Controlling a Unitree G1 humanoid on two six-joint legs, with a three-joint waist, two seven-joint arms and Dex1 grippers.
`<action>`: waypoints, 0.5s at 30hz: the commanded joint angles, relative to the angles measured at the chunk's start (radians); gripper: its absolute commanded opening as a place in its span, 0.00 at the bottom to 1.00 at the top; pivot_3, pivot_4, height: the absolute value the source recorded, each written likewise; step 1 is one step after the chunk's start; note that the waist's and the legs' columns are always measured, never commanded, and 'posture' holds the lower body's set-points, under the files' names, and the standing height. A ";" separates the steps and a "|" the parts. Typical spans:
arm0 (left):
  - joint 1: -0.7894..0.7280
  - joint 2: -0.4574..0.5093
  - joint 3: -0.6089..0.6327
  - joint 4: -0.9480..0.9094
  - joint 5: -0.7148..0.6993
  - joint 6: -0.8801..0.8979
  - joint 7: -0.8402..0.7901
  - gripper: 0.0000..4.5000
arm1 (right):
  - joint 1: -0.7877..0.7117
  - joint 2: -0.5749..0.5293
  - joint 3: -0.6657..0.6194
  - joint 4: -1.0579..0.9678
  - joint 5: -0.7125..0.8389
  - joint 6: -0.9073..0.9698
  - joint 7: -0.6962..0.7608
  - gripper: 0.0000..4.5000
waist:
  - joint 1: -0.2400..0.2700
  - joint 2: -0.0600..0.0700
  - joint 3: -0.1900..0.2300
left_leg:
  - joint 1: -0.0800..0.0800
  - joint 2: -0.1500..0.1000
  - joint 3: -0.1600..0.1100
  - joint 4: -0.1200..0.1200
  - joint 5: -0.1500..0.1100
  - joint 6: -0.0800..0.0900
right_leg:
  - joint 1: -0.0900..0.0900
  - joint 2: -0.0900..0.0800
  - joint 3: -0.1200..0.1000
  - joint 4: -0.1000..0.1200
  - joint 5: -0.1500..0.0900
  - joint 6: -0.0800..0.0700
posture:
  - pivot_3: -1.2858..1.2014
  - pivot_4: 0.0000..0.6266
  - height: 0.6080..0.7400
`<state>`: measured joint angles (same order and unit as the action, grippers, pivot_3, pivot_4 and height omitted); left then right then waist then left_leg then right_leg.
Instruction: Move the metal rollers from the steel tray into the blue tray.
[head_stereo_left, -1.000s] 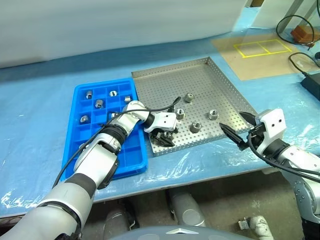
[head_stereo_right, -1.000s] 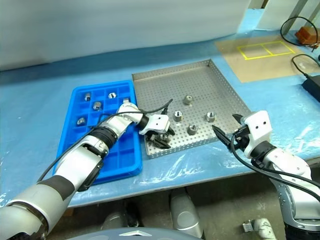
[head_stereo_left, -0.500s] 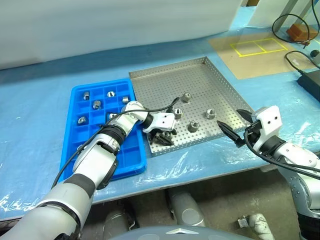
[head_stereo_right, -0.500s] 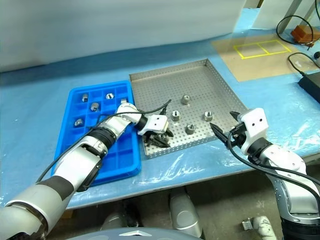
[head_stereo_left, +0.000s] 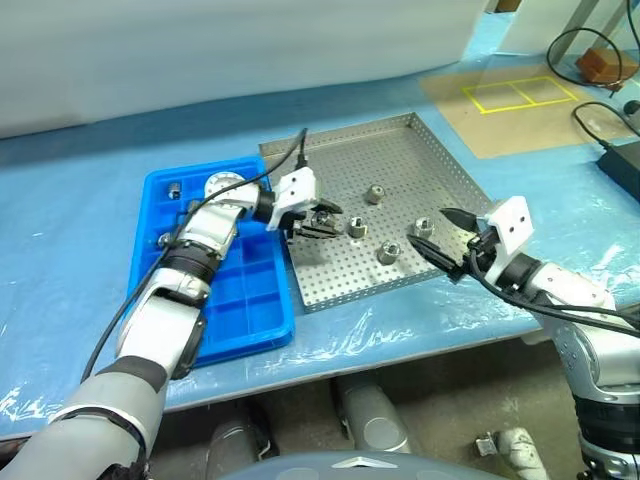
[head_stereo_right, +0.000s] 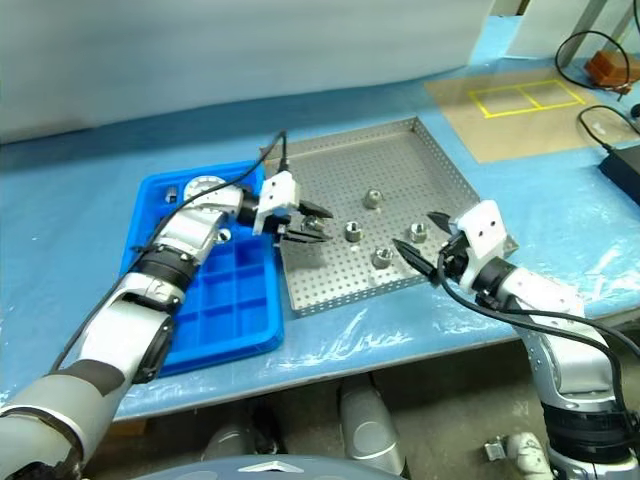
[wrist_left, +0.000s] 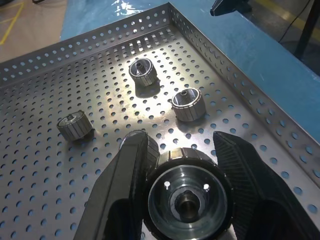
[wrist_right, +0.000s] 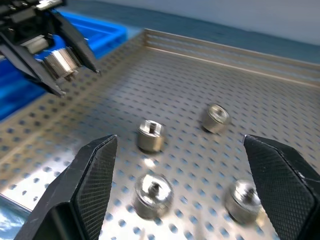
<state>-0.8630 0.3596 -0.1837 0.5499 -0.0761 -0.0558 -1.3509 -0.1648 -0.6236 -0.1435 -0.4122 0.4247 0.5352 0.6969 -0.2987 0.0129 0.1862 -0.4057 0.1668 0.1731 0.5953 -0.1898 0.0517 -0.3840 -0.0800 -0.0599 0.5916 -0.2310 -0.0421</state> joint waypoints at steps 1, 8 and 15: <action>0.091 0.100 0.068 -0.261 -0.073 0.155 0.025 0.39 | -0.096 0.004 0.084 0.031 0.024 -0.012 0.080 0.92 | 0.012 0.000 0.000 | 0.000 0.001 0.000 0.000 0.000 0.000 | 0.000 0.000 0.000 0.001 0.000 0.000 | 0.36 0.24 1.00; 0.278 0.281 0.225 -0.601 -0.128 0.390 0.198 0.39 | -0.333 0.108 0.266 0.259 -0.013 -0.104 0.241 0.92 | 0.129 0.001 0.003 | 0.001 0.003 -0.001 0.002 0.005 -0.009 | -0.005 -0.001 -0.001 0.015 -0.003 -0.004 | 0.45 0.24 1.00; 0.458 0.328 0.277 -0.726 -0.150 0.483 0.316 0.39 | -0.487 0.213 0.362 0.460 -0.065 -0.208 0.362 0.92 | 0.272 0.003 0.004 | 0.002 0.005 0.000 -0.003 0.010 -0.018 | -0.010 0.000 0.001 0.020 -0.003 -0.006 | 0.51 0.24 1.00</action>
<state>-0.4055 0.6766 0.0682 -0.1277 -0.2104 0.4148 -1.0650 -0.6328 -0.4206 0.2078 0.0387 0.3645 0.3656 1.0290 -0.0271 0.0159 0.1901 -0.4042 0.1717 0.1735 0.5921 -0.1799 0.0336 -0.3945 -0.0804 -0.0590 0.6126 -0.2346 -0.0485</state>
